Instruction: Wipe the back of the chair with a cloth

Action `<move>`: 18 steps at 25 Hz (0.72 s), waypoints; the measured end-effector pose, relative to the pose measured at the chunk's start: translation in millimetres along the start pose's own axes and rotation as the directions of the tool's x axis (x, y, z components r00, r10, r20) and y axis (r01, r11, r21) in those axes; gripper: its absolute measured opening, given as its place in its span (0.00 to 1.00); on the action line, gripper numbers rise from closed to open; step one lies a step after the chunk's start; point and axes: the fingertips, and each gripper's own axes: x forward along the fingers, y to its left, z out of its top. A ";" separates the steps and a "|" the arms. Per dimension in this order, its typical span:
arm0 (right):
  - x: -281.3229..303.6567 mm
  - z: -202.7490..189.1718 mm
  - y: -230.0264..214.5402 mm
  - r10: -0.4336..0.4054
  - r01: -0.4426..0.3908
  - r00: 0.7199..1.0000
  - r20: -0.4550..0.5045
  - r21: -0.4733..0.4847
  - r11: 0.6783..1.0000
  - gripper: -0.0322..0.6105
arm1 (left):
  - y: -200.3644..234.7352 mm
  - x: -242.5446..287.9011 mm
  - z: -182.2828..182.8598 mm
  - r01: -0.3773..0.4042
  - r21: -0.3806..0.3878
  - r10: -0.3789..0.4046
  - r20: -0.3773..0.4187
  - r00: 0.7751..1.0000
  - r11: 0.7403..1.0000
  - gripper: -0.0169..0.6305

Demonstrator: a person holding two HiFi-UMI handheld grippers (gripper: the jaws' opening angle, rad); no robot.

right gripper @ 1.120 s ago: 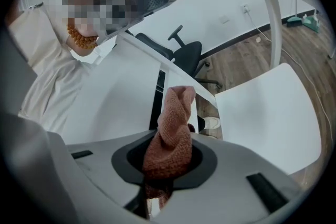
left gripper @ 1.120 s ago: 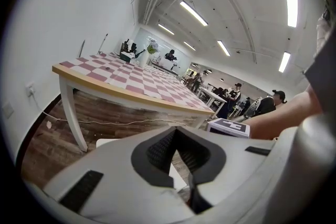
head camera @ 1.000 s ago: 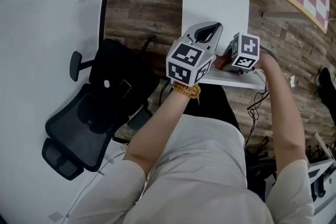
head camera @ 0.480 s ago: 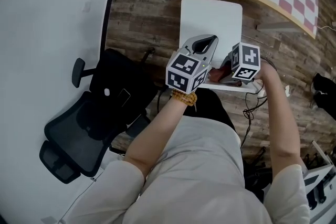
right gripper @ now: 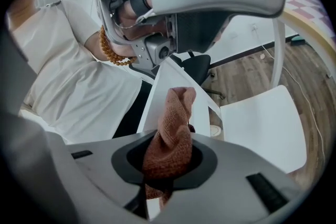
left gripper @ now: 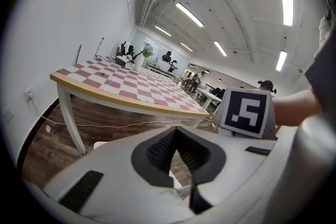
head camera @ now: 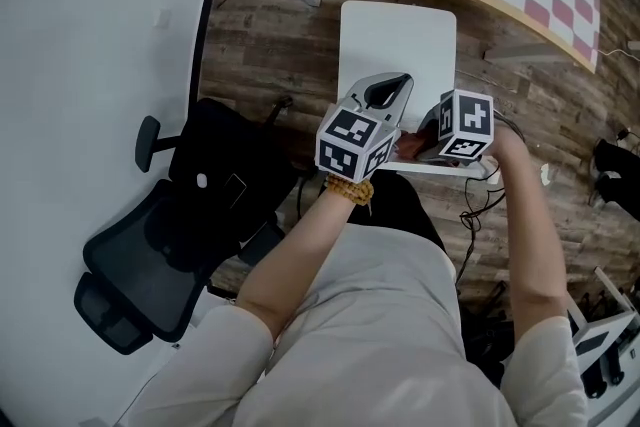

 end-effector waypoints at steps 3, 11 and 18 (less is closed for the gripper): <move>7.6 -6.2 -13.1 -0.036 0.036 0.999 -0.008 -0.002 0.999 0.18 | 0.4 4.5 -2.3 0.003 0.001 -0.003 -0.006 1.000 1.000 0.05; 32.8 -25.8 -44.2 -0.101 0.102 0.994 -0.044 0.009 0.995 0.18 | 4.9 14.0 -14.5 0.013 -0.008 -0.013 -0.023 1.000 1.000 0.05; 50.3 -44.8 -73.5 -0.158 0.159 0.984 -0.077 0.016 0.987 0.18 | 11.8 26.5 -19.4 0.015 -0.017 -0.015 -0.029 0.999 1.000 0.05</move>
